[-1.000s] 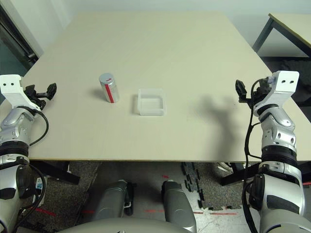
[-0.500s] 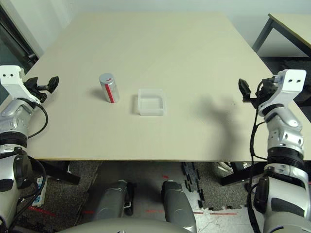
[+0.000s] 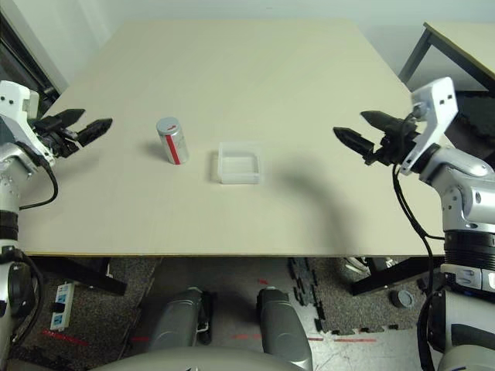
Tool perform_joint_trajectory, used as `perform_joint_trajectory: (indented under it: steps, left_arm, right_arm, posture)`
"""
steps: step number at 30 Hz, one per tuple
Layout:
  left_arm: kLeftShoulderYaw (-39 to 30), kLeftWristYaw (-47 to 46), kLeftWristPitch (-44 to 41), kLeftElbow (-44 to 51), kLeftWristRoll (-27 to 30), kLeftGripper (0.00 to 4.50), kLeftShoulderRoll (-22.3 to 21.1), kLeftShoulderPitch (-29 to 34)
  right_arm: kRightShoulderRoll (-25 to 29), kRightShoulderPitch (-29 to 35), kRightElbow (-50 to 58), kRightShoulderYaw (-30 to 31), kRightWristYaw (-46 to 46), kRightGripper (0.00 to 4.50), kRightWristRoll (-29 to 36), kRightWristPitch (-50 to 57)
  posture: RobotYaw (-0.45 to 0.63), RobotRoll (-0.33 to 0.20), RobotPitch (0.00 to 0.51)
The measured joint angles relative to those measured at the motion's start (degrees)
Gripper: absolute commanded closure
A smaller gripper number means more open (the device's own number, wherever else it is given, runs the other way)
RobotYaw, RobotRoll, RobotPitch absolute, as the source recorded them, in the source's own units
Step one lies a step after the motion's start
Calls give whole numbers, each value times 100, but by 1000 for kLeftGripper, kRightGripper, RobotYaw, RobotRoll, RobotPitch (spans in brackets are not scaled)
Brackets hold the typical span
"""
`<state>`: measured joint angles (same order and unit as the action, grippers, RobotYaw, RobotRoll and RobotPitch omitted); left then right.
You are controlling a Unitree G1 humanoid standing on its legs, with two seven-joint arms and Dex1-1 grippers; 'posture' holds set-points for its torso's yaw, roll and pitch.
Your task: Pour the medicine from the bottle into the box.
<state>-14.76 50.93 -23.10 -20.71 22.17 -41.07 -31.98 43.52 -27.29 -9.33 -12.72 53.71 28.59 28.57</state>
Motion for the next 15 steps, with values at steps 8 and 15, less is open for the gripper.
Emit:
perform_joint_trajectory:
  steps: [8, 15]
  left_arm:
    - [460, 21, -58, 420, 17, 20, 587, 198]
    - [794, 31, 275, 201, -184, 20, 845, 188]
  right_arm:
    - [-32, -202, 185, 320, 79, 0, -7, 317]
    - [-126, -252, 232, 367, 78, 0, -36, 340]
  posture:
    - [17, 0, 55]
    - [-1, 0, 54]
